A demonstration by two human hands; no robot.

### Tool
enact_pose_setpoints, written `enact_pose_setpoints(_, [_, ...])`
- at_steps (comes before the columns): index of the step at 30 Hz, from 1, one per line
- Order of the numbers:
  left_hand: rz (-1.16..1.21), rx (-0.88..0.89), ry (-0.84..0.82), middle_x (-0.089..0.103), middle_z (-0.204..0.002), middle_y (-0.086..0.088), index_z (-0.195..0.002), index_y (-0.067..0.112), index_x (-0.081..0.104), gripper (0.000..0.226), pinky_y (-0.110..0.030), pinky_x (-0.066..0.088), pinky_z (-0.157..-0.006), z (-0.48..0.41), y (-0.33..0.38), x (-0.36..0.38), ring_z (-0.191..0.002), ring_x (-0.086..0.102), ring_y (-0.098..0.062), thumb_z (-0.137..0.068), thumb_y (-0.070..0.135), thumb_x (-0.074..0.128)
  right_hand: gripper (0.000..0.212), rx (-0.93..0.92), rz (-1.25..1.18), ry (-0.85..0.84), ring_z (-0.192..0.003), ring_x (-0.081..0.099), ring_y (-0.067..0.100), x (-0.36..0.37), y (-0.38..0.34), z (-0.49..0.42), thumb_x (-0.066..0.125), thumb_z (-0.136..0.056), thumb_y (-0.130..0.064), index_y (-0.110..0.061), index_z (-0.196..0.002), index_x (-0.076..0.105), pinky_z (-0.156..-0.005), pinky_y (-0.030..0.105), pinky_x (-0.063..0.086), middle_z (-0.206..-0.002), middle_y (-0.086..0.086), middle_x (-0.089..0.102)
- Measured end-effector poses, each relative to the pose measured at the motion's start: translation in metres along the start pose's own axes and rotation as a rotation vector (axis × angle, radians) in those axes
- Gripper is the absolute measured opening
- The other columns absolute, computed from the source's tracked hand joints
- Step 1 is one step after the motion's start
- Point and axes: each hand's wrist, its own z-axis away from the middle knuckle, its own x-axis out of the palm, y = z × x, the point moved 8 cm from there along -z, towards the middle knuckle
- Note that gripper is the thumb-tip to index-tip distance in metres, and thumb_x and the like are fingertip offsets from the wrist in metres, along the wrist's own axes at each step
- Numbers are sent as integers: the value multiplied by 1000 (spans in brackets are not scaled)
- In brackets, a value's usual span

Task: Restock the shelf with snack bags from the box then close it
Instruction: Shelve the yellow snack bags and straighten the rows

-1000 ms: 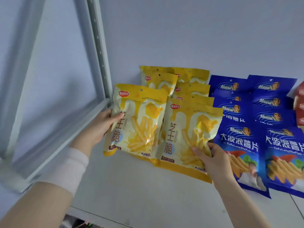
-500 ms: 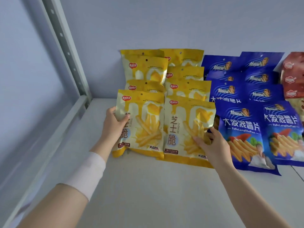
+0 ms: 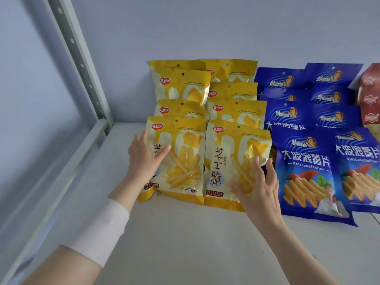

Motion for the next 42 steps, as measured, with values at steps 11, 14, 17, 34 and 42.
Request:
enact_pose_setpoints(11, [374,-143,-184,66,-104,5,-116,16,56,54,-32,52,-78,-63,-17,22,-94,64,-14,-74,46,74,94,26,-34,-41,-139,20,32,11,16,-12,68,-72,-47,-35,-146,12,-98,51,40,-154,9,5])
enact_pose_setpoints(14, [440,-116,-42,59,-95,10,-112,15,51,49,-20,44,-64,-64,-15,16,-84,57,-4,-76,37,75,94,17,-40,-32,-140,19,32,12,15,-17,70,-72,-45,-37,-146,12,-101,50,37,-154,9,5])
enact_pose_setpoints(17, [480,-87,37,58,-94,10,-112,16,51,49,-20,44,-66,-72,-11,12,-86,58,-7,-76,37,75,92,2,-44,-13,-140,18,32,12,13,-25,71,-72,-42,-37,-145,14,-102,50,36,-154,9,6])
enact_pose_setpoints(34, [568,53,177,55,-96,11,-110,16,42,52,-12,43,-66,-105,24,12,-85,56,0,-75,31,77,94,-120,-19,118,-142,14,30,19,-1,-105,73,-76,-34,-31,-147,13,-106,54,33,-156,8,3])
enact_pose_setpoints(42, [419,44,187,52,-113,4,-134,15,29,78,-26,43,-77,-103,25,20,-99,55,-12,-75,43,73,90,-167,16,192,-140,15,36,26,-2,-100,72,-78,-31,-35,-145,12,-106,54,28,-155,17,7])
